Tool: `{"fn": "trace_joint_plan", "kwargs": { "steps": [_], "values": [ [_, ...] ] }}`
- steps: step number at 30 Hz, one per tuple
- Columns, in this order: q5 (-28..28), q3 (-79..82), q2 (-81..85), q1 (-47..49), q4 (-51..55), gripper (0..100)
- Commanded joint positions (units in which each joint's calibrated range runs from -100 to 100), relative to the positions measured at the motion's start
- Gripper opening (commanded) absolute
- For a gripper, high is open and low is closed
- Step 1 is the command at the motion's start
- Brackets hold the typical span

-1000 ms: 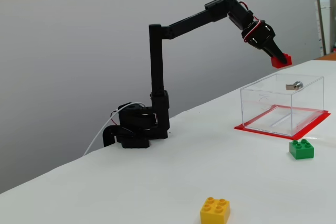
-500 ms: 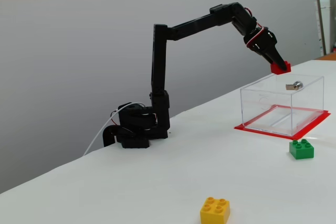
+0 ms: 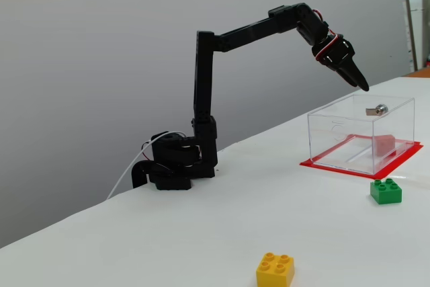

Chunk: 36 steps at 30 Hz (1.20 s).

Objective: Pick the red lego brick and place it into the transparent box

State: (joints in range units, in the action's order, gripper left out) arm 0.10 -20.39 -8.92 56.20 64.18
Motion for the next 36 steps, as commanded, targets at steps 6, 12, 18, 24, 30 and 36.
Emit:
{"fn": "trace_joint_plan", "kwargs": {
  "steps": [6,12,18,24,30,36],
  "values": [
    [-0.15,-2.03,1.24,-0.63,0.66,6],
    [-0.25,-2.67,1.24,-0.85,4.23,1],
    [-1.35,-2.67,2.26,-3.59,5.1,1],
    [-1.09,-2.67,7.86,-9.36,5.01,1],
    [3.09,-1.85,16.09,-17.34,5.01,1],
    [4.7,-1.76,23.73,-26.36,4.92,1]
  ]
}}
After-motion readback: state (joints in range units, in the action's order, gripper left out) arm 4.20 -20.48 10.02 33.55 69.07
